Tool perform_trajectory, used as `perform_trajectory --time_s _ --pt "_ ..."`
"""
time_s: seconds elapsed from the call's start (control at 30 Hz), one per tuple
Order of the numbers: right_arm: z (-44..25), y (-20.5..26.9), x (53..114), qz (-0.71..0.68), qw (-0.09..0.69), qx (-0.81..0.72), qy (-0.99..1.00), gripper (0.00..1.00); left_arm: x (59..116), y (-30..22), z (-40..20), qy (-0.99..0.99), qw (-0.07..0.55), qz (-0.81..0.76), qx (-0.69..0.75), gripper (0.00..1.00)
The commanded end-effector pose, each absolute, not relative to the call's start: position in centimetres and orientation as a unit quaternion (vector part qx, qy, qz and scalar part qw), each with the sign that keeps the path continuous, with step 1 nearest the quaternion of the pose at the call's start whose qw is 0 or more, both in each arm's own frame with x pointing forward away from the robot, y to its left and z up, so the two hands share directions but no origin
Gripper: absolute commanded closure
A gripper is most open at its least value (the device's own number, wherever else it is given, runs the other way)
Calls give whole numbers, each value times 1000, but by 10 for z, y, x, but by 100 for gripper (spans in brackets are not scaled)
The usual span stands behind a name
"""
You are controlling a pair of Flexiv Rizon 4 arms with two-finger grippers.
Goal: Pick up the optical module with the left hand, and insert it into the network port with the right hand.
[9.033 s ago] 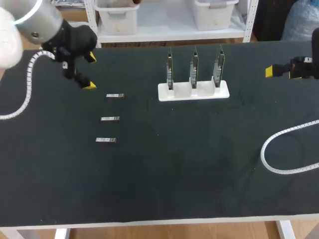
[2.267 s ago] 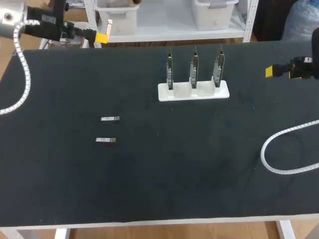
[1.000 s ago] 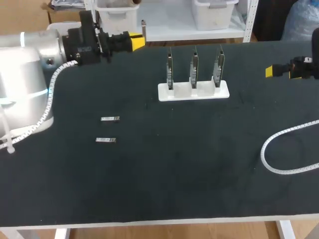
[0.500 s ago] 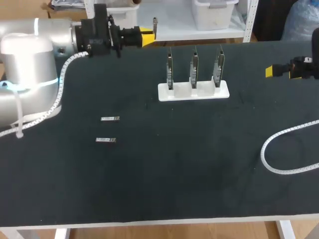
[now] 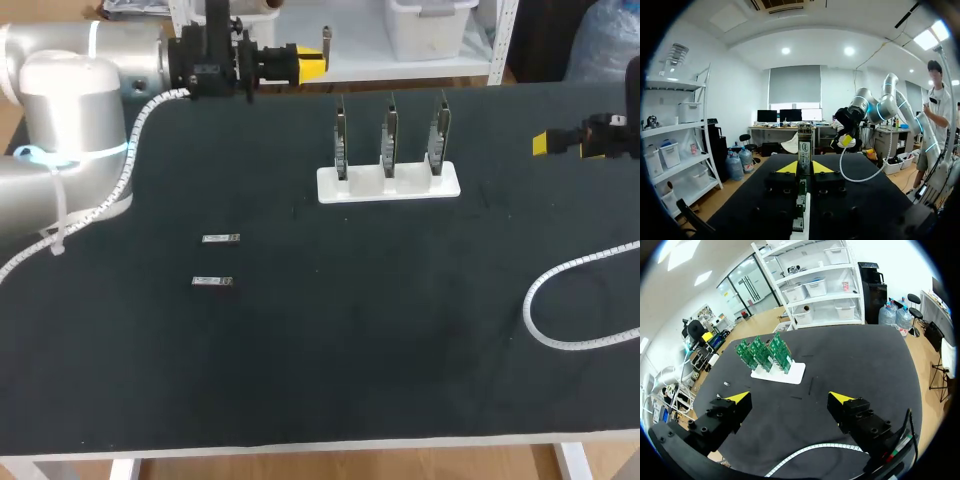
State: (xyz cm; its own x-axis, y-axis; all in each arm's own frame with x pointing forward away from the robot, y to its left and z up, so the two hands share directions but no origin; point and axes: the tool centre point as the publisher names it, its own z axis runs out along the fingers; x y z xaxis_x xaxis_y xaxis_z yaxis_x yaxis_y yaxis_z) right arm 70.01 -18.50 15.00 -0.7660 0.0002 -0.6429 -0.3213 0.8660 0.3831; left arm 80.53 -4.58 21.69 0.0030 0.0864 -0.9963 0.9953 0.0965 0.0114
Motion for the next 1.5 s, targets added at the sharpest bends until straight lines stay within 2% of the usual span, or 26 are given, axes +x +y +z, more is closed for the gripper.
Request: perform_trajectory --time_s 0.03,0.67,1.5 --pt "150 -185 700 243 330 -88 908 0 812 -48 215 534 493 -462 508 100" --pt "150 -185 700 243 330 -88 908 0 821 -65 206 539 497 -470 492 100" --pt "150 -185 700 243 330 -88 908 0 820 -57 203 548 495 -463 490 100"
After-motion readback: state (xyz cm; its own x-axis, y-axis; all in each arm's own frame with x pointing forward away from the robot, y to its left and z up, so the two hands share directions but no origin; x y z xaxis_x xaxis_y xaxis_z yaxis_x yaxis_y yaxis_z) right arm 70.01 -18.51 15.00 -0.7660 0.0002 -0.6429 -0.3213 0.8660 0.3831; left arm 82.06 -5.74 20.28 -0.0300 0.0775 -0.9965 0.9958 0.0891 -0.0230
